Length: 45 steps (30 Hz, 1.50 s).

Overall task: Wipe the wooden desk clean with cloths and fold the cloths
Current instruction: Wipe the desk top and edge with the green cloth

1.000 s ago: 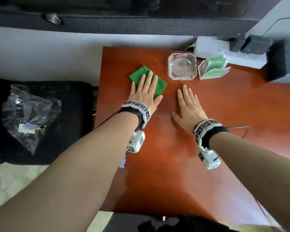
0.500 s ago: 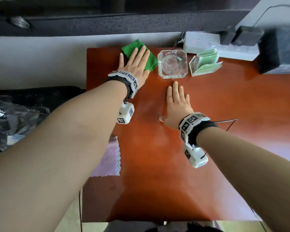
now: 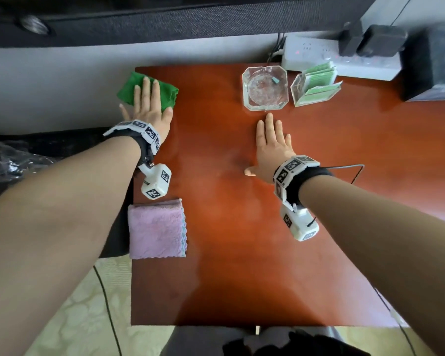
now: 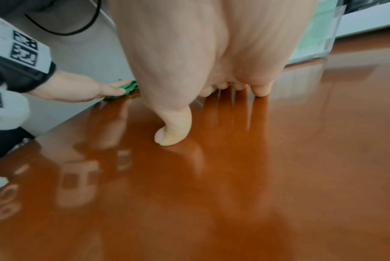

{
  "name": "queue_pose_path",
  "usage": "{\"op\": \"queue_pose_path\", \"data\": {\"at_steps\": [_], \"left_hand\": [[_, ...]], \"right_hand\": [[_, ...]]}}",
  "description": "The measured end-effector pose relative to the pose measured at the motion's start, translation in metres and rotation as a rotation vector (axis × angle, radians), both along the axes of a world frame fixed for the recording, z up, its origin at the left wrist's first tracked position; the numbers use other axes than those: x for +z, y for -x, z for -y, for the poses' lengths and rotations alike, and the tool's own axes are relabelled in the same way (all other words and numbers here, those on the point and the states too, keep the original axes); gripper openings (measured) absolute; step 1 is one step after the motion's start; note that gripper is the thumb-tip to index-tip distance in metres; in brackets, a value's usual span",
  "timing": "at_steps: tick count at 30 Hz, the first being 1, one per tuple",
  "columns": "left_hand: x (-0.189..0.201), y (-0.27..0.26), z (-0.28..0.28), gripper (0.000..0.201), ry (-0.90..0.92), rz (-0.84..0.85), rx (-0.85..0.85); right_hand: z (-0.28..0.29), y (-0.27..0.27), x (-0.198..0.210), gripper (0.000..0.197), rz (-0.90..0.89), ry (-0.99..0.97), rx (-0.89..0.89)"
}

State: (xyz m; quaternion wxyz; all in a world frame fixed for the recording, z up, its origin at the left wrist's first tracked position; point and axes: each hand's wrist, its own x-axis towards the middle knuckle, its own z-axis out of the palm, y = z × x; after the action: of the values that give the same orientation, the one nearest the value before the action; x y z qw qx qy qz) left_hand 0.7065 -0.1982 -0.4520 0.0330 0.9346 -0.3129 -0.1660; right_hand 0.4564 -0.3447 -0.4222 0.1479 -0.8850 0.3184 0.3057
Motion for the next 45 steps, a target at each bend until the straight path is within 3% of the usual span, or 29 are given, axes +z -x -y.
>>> {"op": "queue_pose_path", "data": {"at_steps": [5, 15, 21, 26, 31, 35, 41, 45], "left_hand": [[0.006, 0.054, -0.021, 0.068, -0.049, -0.022, 0.04], [0.02, 0.191, -0.07, 0.075, -0.26, -0.102, -0.152], [0.018, 0.145, -0.008, 0.07, -0.219, -0.063, -0.166], [0.01, 0.104, 0.062, 0.071, -0.073, 0.002, -0.223], [0.004, 0.101, 0.079, 0.071, -0.036, 0.03, -0.24], [0.009, 0.129, 0.052, 0.073, -0.101, 0.027, -0.32], [0.019, 0.228, -0.033, 0.078, -0.212, -0.081, -0.452], [0.02, 0.267, -0.076, 0.081, -0.269, -0.093, -0.535]], "right_hand": [[0.002, 0.0, 0.001, 0.125, 0.014, -0.008, 0.008], [0.01, 0.017, 0.009, 0.12, 0.098, -0.059, 0.054], [0.015, 0.019, 0.006, 0.127, 0.108, -0.033, 0.109], [0.013, 0.017, -0.009, 0.129, 0.105, -0.002, 0.111], [0.015, 0.016, -0.013, 0.13, 0.075, -0.006, 0.114], [0.016, 0.015, -0.01, 0.13, 0.051, -0.01, 0.117], [0.015, 0.017, 0.007, 0.129, 0.103, -0.064, 0.092], [0.015, 0.021, 0.008, 0.117, 0.113, -0.1, 0.078]]}}
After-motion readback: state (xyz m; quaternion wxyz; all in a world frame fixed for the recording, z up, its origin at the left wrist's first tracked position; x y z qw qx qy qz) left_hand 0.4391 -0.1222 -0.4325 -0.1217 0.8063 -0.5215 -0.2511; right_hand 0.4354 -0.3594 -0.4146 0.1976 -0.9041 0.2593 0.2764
